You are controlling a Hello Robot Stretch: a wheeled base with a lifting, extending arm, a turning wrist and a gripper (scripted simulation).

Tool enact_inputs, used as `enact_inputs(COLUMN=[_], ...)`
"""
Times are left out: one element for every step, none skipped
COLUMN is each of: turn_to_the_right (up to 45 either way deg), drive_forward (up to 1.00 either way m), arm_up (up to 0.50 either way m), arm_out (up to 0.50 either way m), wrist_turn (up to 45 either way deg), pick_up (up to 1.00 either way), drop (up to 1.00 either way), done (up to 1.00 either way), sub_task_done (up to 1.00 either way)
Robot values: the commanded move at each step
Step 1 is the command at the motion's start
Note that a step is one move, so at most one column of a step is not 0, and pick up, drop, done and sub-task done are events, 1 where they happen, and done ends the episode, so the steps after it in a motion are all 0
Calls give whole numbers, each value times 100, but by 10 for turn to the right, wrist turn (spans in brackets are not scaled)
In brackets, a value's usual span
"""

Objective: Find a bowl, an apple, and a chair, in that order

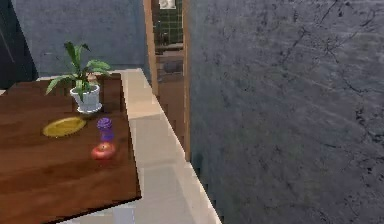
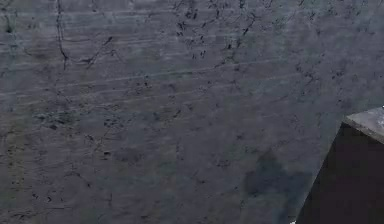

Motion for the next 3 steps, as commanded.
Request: enact_inputs(turn_to_the_right=[-240,0,-450], drive_forward=[0,0,0], arm_up=[0,0,0], arm_out=[0,0,0], wrist_turn=[0,0,0], pick_up=[0,0,0], drop=[0,0,0], done=[0,0,0], sub_task_done=[0,100,0])
